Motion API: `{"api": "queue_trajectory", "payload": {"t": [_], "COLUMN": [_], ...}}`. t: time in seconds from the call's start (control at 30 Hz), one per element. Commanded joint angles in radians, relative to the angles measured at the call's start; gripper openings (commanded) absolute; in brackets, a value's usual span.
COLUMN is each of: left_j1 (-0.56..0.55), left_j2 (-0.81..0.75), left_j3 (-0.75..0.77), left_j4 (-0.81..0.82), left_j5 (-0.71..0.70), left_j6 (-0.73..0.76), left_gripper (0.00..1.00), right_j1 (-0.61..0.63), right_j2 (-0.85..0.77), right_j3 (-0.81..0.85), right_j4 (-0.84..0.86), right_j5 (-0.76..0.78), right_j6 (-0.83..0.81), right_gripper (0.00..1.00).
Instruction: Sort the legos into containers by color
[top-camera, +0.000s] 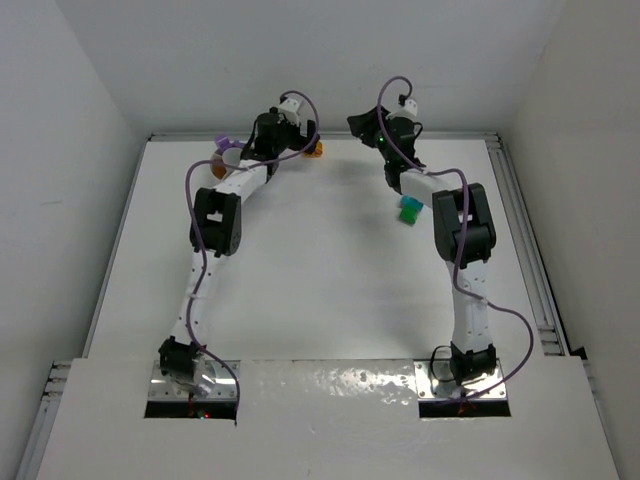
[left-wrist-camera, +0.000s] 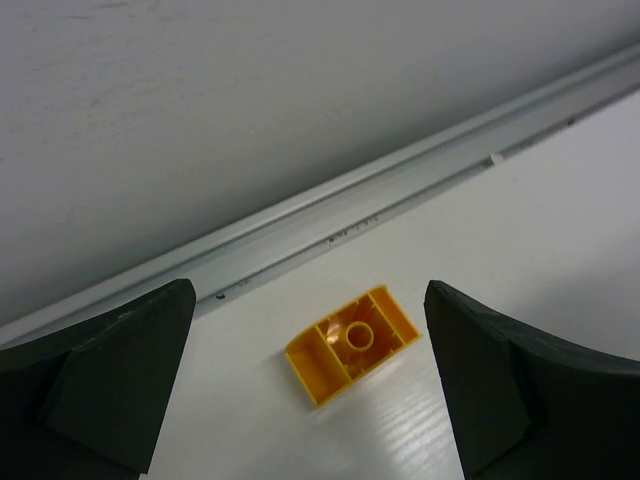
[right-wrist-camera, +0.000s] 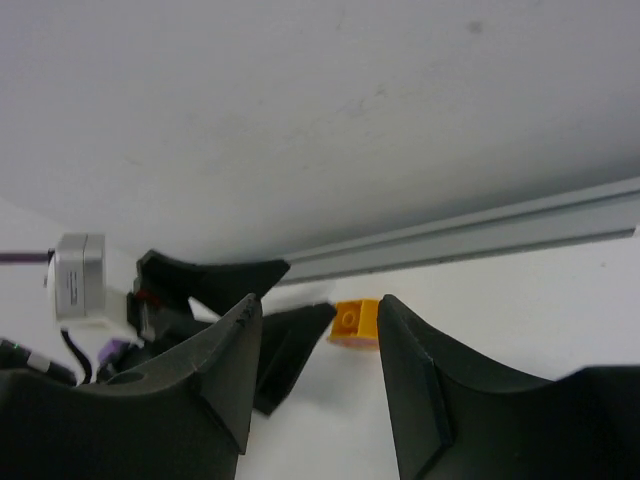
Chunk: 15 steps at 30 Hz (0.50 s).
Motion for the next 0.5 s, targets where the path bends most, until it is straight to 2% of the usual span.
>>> {"api": "queue_trajectory", "payload": {"t": [0.0,0.13,0.33,0.47], "left_j1": [-0.008,-0.029,-0.051,-0.052], "left_j2": [0.025,0.077,0.114,0.120], "left_j3": [0.043,0.077,0.098,0.111], "left_j4": [0.223,0.243,0.243,0.232], "left_j5": [-0.071,-0.125,-0.223,-0.221], "left_j6": [-0.176,-0.247,-0.273,-0.247], "left_gripper": [0.96,0.96,0.95,0.92], "right_j1": [0.013,0.014,0.016,0.014], "right_j2": [-0.046,-0.089,-0.172,-0.211], "right_j3": [-0.059,-0.109,-0.178,-0.211], "right_j4": [0.026,-0.006,-0.037,-0.031], "right_j5": [-0.088,-0.122,-0.136,-0.135], "right_j6": [-0.028,-0.054,-0.123,-0.138], "right_gripper": [0.49,0.49,0.50,0.51]}}
